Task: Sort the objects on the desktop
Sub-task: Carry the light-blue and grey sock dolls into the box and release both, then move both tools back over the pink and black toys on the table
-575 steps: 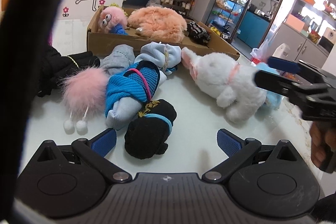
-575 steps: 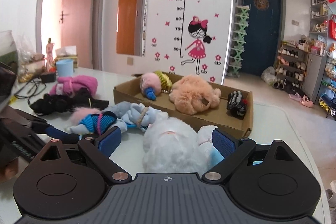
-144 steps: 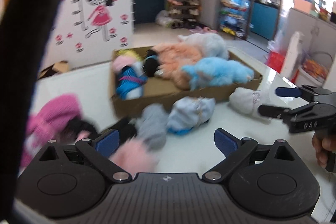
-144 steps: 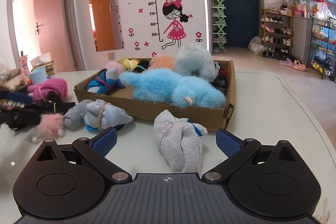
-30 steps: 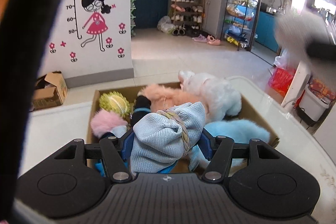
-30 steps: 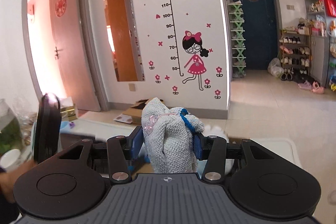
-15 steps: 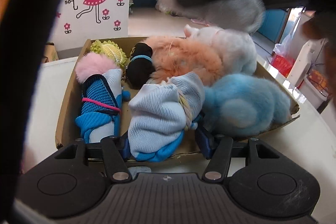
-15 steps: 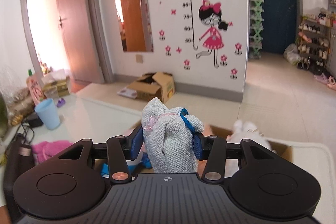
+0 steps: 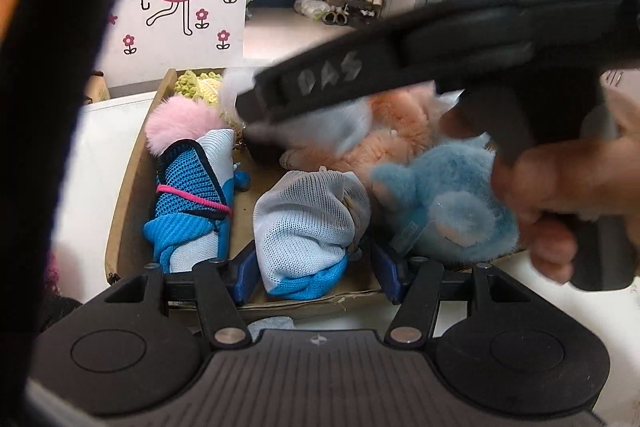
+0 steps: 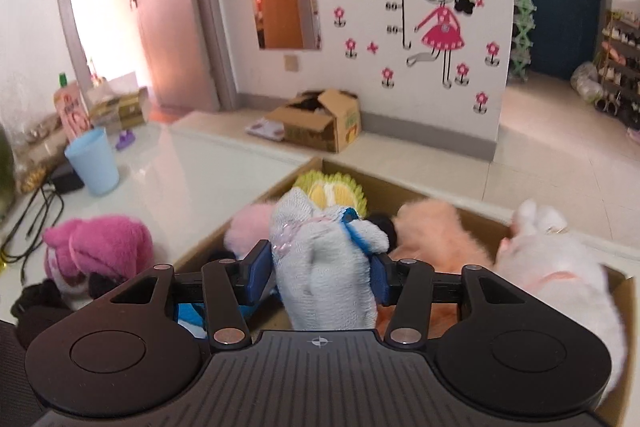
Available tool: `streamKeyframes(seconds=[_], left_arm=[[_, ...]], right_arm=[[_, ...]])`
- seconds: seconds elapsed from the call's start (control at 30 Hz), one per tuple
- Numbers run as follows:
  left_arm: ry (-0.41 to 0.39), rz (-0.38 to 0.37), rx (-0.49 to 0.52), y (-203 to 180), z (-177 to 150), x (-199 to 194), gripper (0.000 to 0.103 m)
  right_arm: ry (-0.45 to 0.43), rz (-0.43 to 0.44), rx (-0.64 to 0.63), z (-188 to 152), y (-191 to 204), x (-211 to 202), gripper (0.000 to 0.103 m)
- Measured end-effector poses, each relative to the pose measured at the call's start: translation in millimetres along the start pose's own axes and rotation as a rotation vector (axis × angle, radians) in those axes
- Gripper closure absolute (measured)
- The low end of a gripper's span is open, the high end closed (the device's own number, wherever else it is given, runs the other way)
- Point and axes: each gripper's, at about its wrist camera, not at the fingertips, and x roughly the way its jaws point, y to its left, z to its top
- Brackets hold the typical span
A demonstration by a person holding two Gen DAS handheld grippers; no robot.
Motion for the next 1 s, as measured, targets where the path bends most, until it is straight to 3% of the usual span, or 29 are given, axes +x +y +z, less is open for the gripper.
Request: streamKeyframes(seconds=[0.1,0.2,0.33,0.4,0.53,0.77,0.9,1.0], left_arm=[[-0.021,-0.015,-0.019,3.1,-2.8,-18.1,0.046],[-0.050,-0.020,-0.019,3.2,-9.4,-48.9,0.037],[-0.099,-0.035,0.003,5.2,-28.7,-99.9,0.035],[-0.138,-0.010,0.009,11.3,-40.0,-126.3,0.027],[-0.189,0.046,-0.026,33.5,-65.7,-178.2,0.023],[-0.180,0.189,-0.058,57.1,-100.3,-191.8,0.010],[-0.144,0.217,-0.067,60.9,-117.3,-192.8,0.010],[-0.147,0.235,-0.060,60.1,-124.4,-202.4,0.007]], right_arm=[[-0.001,-0.025,-0.014,-3.8,5.1,-2.0,0.027],[-0.045,-0.011,0.011,-1.5,7.2,-22.8,0.026],[-0.140,-0.010,0.050,-2.3,11.0,-71.6,0.021],[-0.196,-0.017,0.066,-11.8,18.0,-101.4,0.018],[-0.255,-0.006,0.121,-53.5,33.6,-149.9,0.015],[-0.210,-0.006,0.181,-145.5,57.5,-183.2,0.011],[-0.158,-0.018,0.182,-172.9,68.7,-178.3,0.011],[-0.169,-0.023,0.182,-183.1,76.8,-175.6,0.011]])
